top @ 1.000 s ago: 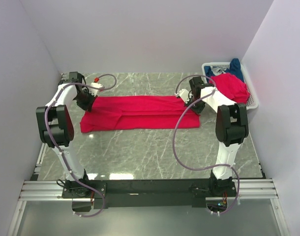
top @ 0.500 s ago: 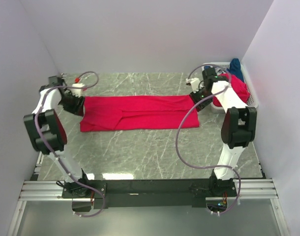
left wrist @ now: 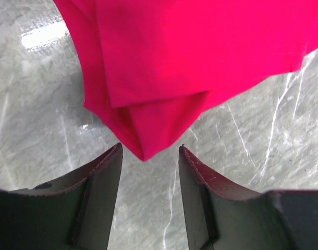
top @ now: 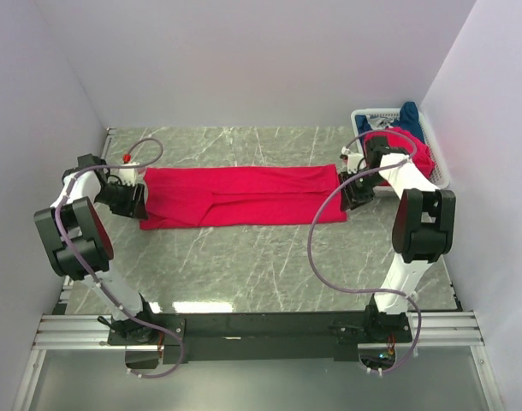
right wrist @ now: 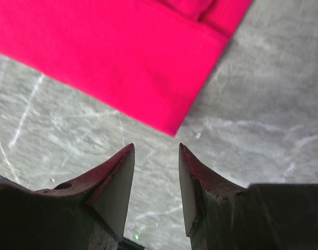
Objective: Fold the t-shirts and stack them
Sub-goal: Fold the tshirt
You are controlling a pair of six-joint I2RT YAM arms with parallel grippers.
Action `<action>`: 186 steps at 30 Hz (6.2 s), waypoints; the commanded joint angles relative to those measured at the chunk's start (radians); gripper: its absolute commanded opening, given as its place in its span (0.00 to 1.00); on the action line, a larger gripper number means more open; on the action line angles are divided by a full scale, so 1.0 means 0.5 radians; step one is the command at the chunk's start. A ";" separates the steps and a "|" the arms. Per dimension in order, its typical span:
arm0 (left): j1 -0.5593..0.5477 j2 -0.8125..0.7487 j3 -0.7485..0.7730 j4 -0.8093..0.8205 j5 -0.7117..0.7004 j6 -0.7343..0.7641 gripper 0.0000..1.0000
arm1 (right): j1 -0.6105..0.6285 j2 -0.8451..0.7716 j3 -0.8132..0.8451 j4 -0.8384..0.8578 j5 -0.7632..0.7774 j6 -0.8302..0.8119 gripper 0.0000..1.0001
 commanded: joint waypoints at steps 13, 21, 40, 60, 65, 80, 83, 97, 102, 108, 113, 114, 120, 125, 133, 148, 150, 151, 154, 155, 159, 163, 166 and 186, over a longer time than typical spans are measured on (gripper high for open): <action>0.009 0.104 -0.100 0.122 0.089 -0.053 0.48 | -0.002 0.200 -0.007 0.147 -0.093 0.165 0.47; 0.012 0.116 -0.155 0.144 0.117 -0.059 0.42 | 0.001 0.231 -0.068 0.147 -0.069 0.172 0.49; 0.208 -0.092 -0.369 -0.074 -0.092 0.100 0.01 | -0.021 0.059 -0.225 0.006 0.284 -0.037 0.00; 0.349 -0.240 -0.112 -0.313 0.439 -0.056 0.49 | 0.641 -0.417 -0.022 0.309 -0.572 0.655 0.38; 0.331 -0.157 -0.152 -0.154 0.501 -0.228 0.56 | 1.021 -0.196 -0.001 0.730 -0.716 1.030 0.35; 0.138 -0.065 -0.324 0.285 0.086 -0.654 0.48 | 1.627 0.338 0.051 1.702 -0.686 2.021 0.54; 0.135 -0.062 -0.354 0.325 0.059 -0.664 0.48 | 1.685 0.445 0.116 1.742 -0.634 2.107 0.54; 0.135 -0.111 -0.437 0.328 0.062 -0.611 0.48 | 1.829 0.740 0.294 1.917 -0.593 2.291 0.52; 0.135 -0.111 -0.437 0.313 0.056 -0.593 0.48 | 1.829 0.835 0.343 1.939 -0.618 2.347 0.50; 0.135 -0.098 -0.431 0.306 0.059 -0.596 0.48 | 1.835 0.894 0.389 1.927 -0.630 2.374 0.49; 0.138 -0.077 -0.416 0.309 0.068 -0.602 0.48 | 1.838 0.842 0.236 2.003 -0.633 2.426 0.49; 0.135 -0.077 -0.413 0.310 0.071 -0.602 0.48 | 1.848 0.841 0.214 2.034 -0.639 2.442 0.49; 0.135 -0.089 -0.413 0.303 0.050 -0.587 0.48 | 1.866 0.872 0.180 2.028 -0.639 2.463 0.49; 0.138 -0.086 -0.416 0.300 0.046 -0.581 0.48 | 1.869 0.881 0.214 2.006 -0.609 2.463 0.49; 0.138 -0.074 -0.404 0.297 0.034 -0.578 0.50 | 1.869 0.866 0.116 1.979 -0.597 2.500 0.54; 0.135 -0.049 -0.388 0.309 0.046 -0.596 0.50 | 1.860 0.826 0.143 1.755 -0.284 2.574 0.45; 0.138 -0.049 -0.385 0.306 0.046 -0.593 0.50 | 1.854 0.851 0.162 1.749 -0.271 2.574 0.45; 0.138 -0.049 -0.382 0.303 0.040 -0.593 0.50 | 1.848 0.857 0.165 1.743 -0.271 2.577 0.44; 0.138 -0.046 -0.385 0.300 0.037 -0.584 0.50 | 1.835 0.872 0.183 1.755 -0.265 2.574 0.41; 0.135 -0.046 -0.385 0.300 0.040 -0.584 0.49 | 1.832 0.878 0.202 1.755 -0.259 2.571 0.40; 0.138 -0.040 -0.370 0.288 0.059 -0.581 0.46 | 1.823 0.872 0.248 1.752 -0.268 2.516 0.31; 0.135 -0.043 -0.351 0.264 0.071 -0.568 0.45 | 1.820 0.842 0.254 1.779 -0.265 2.488 0.20; 0.138 -0.052 -0.342 0.245 0.083 -0.562 0.42 | 1.823 0.829 0.275 1.779 -0.259 2.473 0.09; 0.135 -0.120 -0.183 0.165 0.126 -0.544 0.01 | 1.792 0.664 0.321 1.924 -0.283 2.405 0.00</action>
